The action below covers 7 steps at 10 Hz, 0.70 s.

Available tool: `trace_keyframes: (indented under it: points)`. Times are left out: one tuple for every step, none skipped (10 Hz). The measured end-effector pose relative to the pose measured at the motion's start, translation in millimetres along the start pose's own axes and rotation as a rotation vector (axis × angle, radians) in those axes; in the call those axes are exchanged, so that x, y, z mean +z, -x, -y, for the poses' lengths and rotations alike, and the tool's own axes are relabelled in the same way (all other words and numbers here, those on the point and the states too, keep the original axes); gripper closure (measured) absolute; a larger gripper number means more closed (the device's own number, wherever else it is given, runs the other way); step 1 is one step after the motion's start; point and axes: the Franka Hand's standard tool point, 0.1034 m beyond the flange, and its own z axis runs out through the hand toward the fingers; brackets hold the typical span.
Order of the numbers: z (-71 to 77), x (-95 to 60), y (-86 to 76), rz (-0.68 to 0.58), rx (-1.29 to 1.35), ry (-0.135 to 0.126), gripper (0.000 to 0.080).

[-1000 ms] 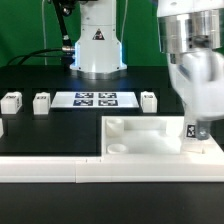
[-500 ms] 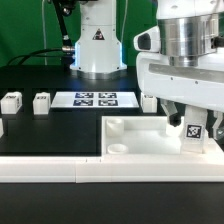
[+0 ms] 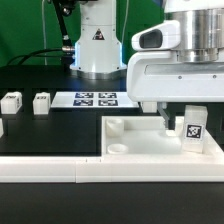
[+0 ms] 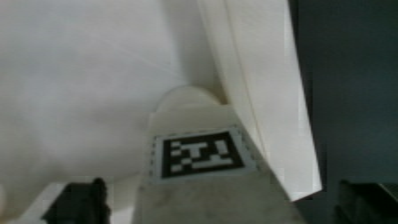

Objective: Assemble square table

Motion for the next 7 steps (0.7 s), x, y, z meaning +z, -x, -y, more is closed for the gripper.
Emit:
trace_keyframes:
  points:
    - [0.1, 0.5, 0.3, 0.001, 0.077, 0.0, 0.0249]
    - [-1.1, 1.4, 1.3, 0.004, 0.162, 0.003, 0.045]
    - [-4.7, 2.1, 1.5, 0.008, 0.233, 0.009, 0.0511]
    - [-4.4, 2.4, 1.9, 0.008, 0.28, 0.009, 0.0511]
    - [-4.4, 2.4, 1.9, 0.008, 0.367, 0.009, 0.0511]
    - [-4.5, 2.3, 1.8, 0.007, 0.473, 0.011, 0.0511]
    - [-4.4, 1.8, 2.2, 0.004, 0.651, 0.018, 0.0511]
